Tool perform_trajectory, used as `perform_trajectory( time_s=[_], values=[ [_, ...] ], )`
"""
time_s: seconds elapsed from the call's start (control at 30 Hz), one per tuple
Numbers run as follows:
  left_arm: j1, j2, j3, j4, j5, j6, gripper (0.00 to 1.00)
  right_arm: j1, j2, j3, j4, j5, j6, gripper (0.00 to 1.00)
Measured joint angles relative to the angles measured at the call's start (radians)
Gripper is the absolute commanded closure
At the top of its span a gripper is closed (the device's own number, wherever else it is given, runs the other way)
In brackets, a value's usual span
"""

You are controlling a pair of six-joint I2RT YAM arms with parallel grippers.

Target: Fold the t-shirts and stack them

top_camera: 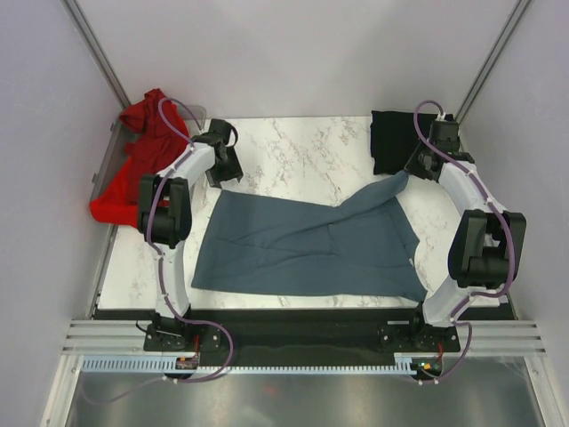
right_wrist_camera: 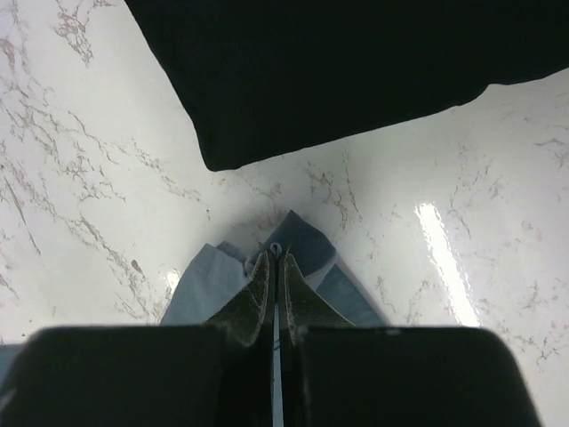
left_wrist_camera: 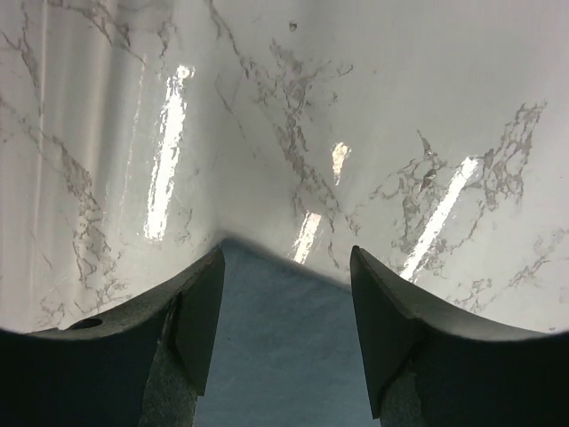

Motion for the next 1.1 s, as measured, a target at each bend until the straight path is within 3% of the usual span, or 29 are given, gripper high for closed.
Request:
perform_trajectory(
  time_s=[0.17, 0.3, 0.47, 0.57, 0.7, 1.1],
  values=[
    [-0.018, 0.02, 0.012, -0.033, -0.066, -0.001, 0.39, 0.0, -0.001, -0.011, 0.009, -0.015, 0.0, 1.0],
    [-0.027, 0.023, 0.012, -0.05, -0.092, -0.003, 0.51, 0.0, -0.001, -0.021, 0.01, -0.02, 0.001, 1.0],
    [-0.029, 0.065, 0.029, -0.058, -0.095, -0.004, 0.58, 0.0, -0.001, -0.024, 0.013, -0.026, 0.001, 1.0],
    [-0.029, 0.076, 0.048, -0.059, -0.101, -0.005, 0.69, 0.0, -0.001, -0.029, 0.019, -0.032, 0.001, 1.0],
    [-0.029, 0.079, 0.053, -0.067, -0.112, -0.008, 0.97, 0.0, -0.001, -0.033, 0.025, -0.038, 0.001, 1.0],
    [-0.029, 0.033, 0.088, -0.163, -0.113, -0.022, 0.98, 0.079, -0.033, -0.035, 0.061, -0.239, 0.016, 1.0]
  ],
)
